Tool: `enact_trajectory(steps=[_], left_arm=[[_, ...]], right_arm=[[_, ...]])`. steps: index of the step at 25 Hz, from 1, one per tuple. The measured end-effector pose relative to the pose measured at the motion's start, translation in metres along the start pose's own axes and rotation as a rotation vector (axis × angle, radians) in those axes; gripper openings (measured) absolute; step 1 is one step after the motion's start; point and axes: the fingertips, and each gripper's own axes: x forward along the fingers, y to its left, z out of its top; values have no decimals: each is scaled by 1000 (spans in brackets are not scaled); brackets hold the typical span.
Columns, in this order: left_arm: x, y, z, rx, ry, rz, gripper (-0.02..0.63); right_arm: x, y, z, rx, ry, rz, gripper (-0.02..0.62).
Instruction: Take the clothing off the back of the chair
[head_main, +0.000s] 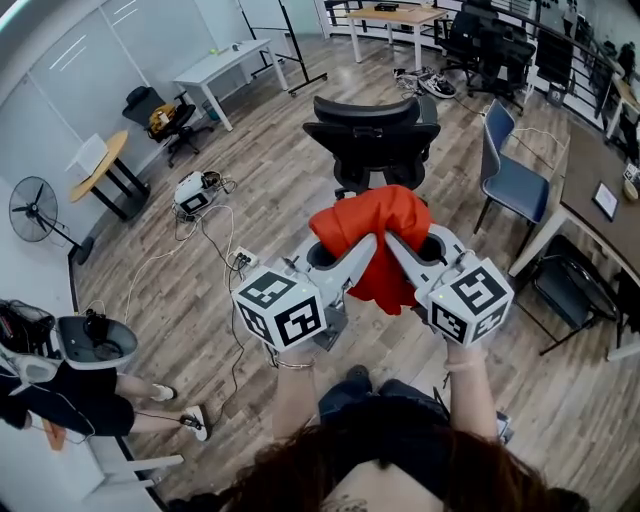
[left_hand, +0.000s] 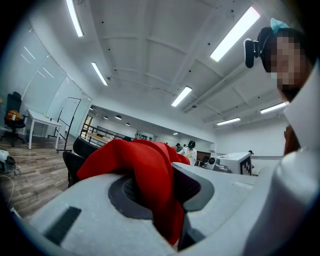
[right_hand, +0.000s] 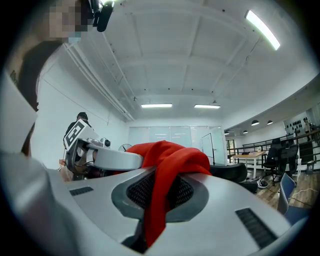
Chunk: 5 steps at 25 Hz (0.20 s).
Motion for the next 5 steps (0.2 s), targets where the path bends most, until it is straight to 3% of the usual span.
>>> enact_trajectory(steps=[5], left_arm=[[2,3,-3,-2,11,-17,109]], right_arm=[[2,-2,-4,5,4,-1,35]])
